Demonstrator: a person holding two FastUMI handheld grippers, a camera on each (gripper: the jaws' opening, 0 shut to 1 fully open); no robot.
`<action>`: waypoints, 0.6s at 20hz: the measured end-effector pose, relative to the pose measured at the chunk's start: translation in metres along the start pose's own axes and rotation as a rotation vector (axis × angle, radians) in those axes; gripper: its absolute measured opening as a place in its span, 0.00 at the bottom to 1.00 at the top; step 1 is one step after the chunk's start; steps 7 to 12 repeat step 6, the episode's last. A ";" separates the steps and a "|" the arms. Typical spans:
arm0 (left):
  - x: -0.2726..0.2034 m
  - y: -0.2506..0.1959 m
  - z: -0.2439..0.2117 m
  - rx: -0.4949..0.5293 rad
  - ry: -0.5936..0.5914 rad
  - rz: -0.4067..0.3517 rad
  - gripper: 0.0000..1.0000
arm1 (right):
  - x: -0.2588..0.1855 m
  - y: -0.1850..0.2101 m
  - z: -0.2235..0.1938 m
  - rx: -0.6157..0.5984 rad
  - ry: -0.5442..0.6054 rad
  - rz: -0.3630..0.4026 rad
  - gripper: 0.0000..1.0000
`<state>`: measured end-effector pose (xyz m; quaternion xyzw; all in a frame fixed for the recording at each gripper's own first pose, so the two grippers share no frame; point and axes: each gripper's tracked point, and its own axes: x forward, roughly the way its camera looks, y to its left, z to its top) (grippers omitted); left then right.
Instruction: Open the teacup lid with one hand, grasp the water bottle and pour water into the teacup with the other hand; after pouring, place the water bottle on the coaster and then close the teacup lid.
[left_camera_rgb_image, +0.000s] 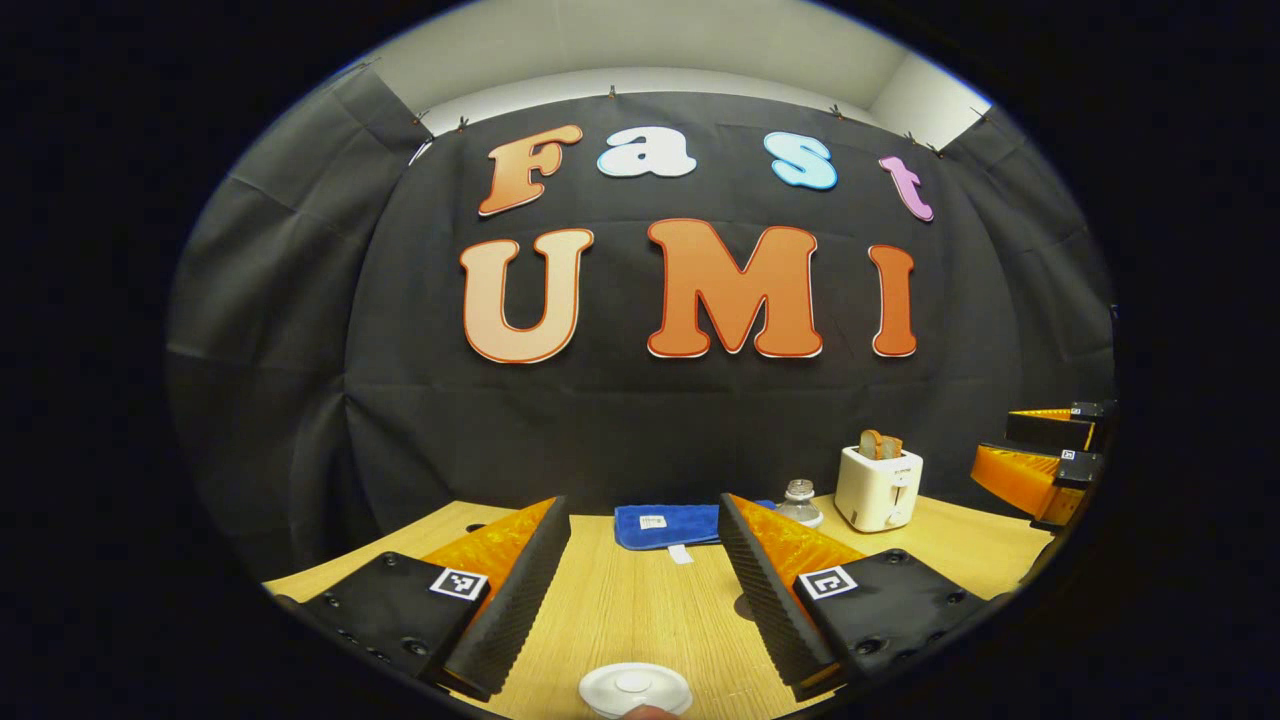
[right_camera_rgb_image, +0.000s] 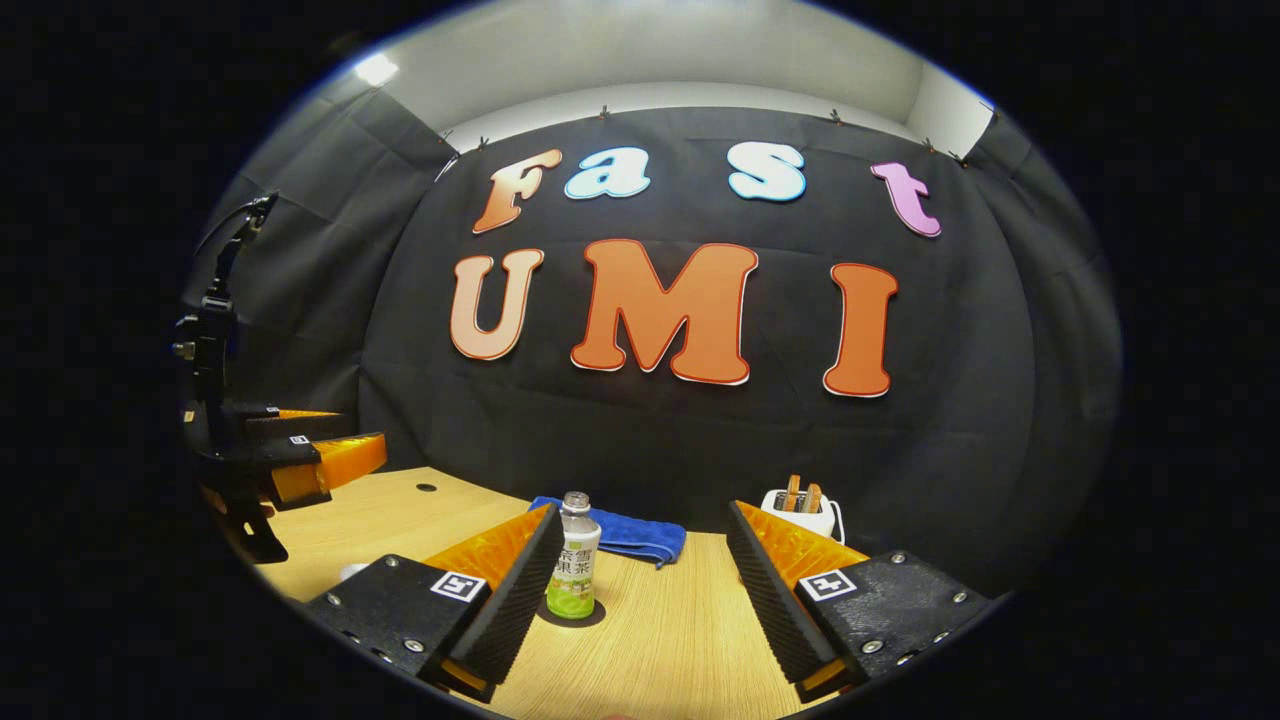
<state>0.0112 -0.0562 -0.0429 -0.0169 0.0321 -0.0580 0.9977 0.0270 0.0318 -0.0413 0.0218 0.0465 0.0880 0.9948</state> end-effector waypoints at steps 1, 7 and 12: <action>0.000 0.001 0.002 0.004 -0.004 0.005 0.95 | 0.000 0.000 0.000 0.001 0.004 0.001 0.98; 0.001 0.011 0.019 0.009 -0.026 0.025 0.95 | 0.001 -0.002 0.007 -0.010 -0.003 -0.001 0.98; 0.001 0.011 0.019 0.009 -0.026 0.025 0.95 | 0.001 -0.002 0.007 -0.010 -0.003 -0.001 0.98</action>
